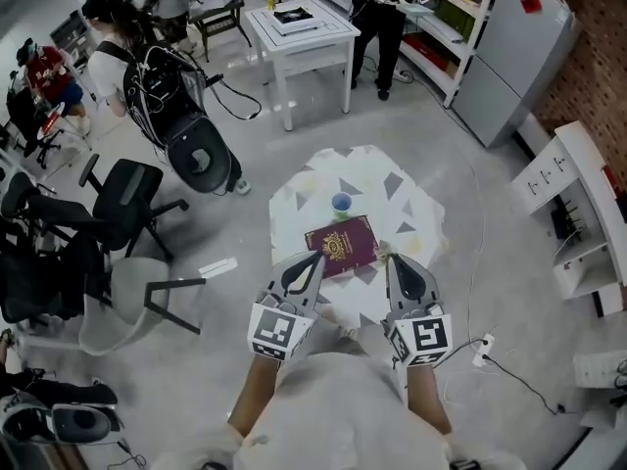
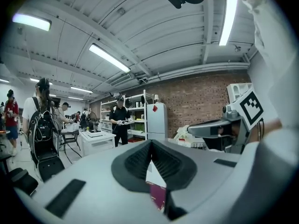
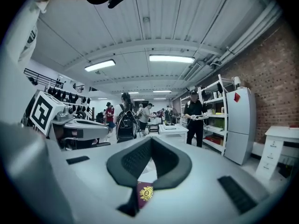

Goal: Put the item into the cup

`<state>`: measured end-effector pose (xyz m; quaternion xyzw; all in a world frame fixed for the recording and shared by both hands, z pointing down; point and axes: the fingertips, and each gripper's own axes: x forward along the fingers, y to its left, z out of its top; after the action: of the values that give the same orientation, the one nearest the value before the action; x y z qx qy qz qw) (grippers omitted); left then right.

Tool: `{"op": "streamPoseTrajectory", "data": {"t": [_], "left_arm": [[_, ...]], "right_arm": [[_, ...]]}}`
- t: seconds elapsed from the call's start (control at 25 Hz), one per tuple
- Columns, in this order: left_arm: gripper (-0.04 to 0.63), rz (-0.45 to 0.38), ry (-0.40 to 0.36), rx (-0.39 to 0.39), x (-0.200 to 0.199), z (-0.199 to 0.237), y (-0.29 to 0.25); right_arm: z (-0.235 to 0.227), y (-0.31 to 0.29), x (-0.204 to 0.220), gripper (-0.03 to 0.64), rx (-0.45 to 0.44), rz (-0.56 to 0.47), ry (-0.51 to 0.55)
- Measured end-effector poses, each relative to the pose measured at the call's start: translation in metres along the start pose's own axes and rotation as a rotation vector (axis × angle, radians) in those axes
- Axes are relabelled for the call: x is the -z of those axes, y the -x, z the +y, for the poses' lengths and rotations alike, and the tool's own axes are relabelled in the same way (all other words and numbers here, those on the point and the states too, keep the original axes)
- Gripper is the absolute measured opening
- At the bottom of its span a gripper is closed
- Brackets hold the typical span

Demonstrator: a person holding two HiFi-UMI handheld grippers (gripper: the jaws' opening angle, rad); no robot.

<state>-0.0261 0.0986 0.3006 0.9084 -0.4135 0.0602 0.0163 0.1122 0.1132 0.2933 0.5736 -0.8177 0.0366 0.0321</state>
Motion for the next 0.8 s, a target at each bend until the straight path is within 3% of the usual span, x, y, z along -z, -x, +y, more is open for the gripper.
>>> {"op": "streamPoseTrajectory", "data": {"t": [0.52,0.8], "left_arm": [[0.012,0.043,-0.016,-0.078,-0.005,-0.009,-0.067],[0.012,0.089,-0.005,-0.11,0.007,-0.001,-0.082]], "right_arm": [[-0.078,-0.035,0.01,0.005,-0.056,0.011,-0.061],[-0.091,-0.055,0.02,0.005,-0.088,0.032,-0.095]]}}
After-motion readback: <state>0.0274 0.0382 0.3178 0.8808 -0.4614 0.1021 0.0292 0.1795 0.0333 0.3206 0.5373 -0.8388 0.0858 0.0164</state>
